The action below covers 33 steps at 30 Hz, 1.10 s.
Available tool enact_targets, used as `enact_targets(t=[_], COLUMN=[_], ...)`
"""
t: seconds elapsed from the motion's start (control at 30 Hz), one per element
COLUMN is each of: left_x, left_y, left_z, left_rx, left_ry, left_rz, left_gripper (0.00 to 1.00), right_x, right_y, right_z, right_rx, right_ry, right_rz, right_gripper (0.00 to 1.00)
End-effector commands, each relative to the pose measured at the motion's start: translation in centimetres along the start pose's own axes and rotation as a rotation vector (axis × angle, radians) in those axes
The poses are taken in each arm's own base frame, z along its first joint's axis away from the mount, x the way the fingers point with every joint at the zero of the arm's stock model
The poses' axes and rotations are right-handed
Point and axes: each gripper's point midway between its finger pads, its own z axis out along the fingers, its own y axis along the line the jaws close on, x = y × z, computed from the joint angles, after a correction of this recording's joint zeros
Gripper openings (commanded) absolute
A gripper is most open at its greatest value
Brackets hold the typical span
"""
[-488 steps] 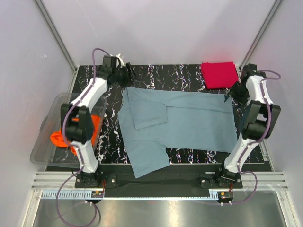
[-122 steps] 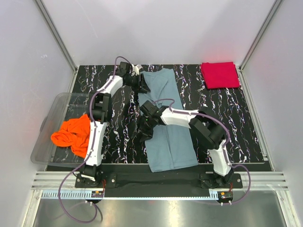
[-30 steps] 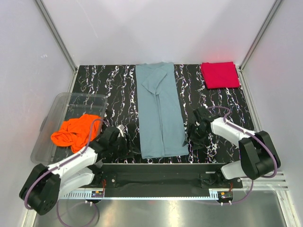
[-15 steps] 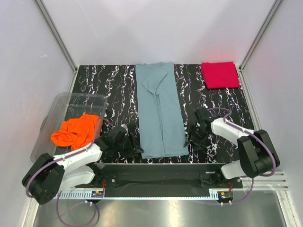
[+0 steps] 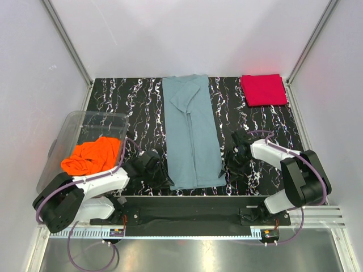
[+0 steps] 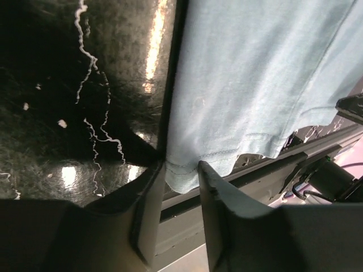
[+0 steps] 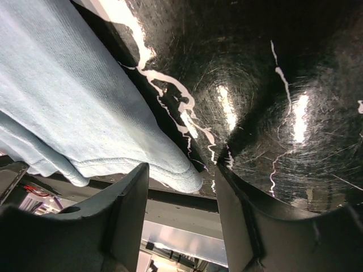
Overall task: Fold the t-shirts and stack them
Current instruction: Fold the tshirt
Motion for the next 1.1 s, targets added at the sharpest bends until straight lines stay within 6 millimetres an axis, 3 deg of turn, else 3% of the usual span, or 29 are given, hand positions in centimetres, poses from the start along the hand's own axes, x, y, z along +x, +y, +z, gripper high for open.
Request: enact_targets(t=[0.0,0.07,0.2,0.23,0.27,0.33,0.53,0.63,0.73,0.8,0.83,0.87,0.9,0.93,0.97,1.0,1.03,1.07], left_x=[-0.7,-0.9,-1.2,-1.2,-1.2,-1.0,0.2,0.6,0.0,-0.9,-2.2,-2.8,-4.1,-5.7,-6.8,-8.8,-10.6,-11.9], left_y=[1.7,1.4,0.9,0.8,0.8,0.6,1.5,0.9,-1.1,-1.7,-4.3,-4.5,-4.7,-6.8,-6.8,-6.8,-8.0,-7.7], left_z=[0.4,0.4,0.1,0.0,-0.1,-0.3,-1.0,-1.6,-2.5,-3.1,-4.2,-4.2,-4.6,-5.5,-5.2,-5.4,-6.1,-5.2], left_rx=[-0.088,-0.08,-0.058,-0.052,-0.049,-0.039,-0.026,0.005,0.042,0.012,0.048,0.018,-0.006,0.027,0.009,0.009,0.029,0.003], left_ry=[-0.045,-0.05,-0.07,-0.07,-0.07,-0.066,-0.028,-0.026,-0.045,-0.068,-0.105,-0.11,-0.125,-0.154,-0.15,-0.169,-0.198,-0.182], left_rz=[0.013,0.022,0.033,0.038,0.048,0.055,0.056,0.08,0.112,0.162,0.192,0.232,0.224,0.231,0.245,0.206,0.226,0.217], left_gripper=[0.34,0.27,0.14,0.09,0.0,0.0,0.0,0.0,0.0,0.0,0.0,0.0,0.0,0.0,0.0,0.0,0.0,0.0], right_x=[-0.2,-0.3,-0.4,-0.3,-0.2,0.6,2.8,3.4,3.2,2.4,1.4,0.5,-0.8,-1.4,-2.5,-4.0,-5.0,-6.1], right_y=[0.7,0.7,0.8,0.9,1.1,1.4,1.9,2.8,3.9,4.6,5.5,5.8,7.0,7.5,7.5,9.0,9.5,9.6], right_z=[-0.4,-0.3,-0.4,-0.4,-0.5,-0.3,-0.9,-1.9,-3.0,-3.9,-4.8,-5.1,-6.1,-6.5,-5.9,-7.0,-7.2,-6.3], right_rx=[-0.019,-0.018,-0.021,-0.031,-0.047,-0.087,-0.139,-0.188,-0.236,-0.251,-0.266,-0.264,-0.284,-0.289,-0.268,-0.292,-0.295,-0.272], right_ry=[0.0,0.001,-0.003,0.0,0.0,0.027,0.025,0.007,-0.017,-0.058,-0.096,-0.109,-0.141,-0.14,-0.119,-0.149,-0.15,-0.131], right_rz=[0.013,0.011,0.005,-0.001,-0.003,0.004,0.005,-0.011,-0.025,-0.031,-0.047,-0.039,-0.066,-0.069,-0.053,-0.09,-0.095,-0.085], right_gripper=[0.56,0.54,0.39,0.23,0.16,0.03,0.0,0.0,0.0,0.0,0.0,0.0,0.0,0.0,0.0,0.0,0.0,0.0])
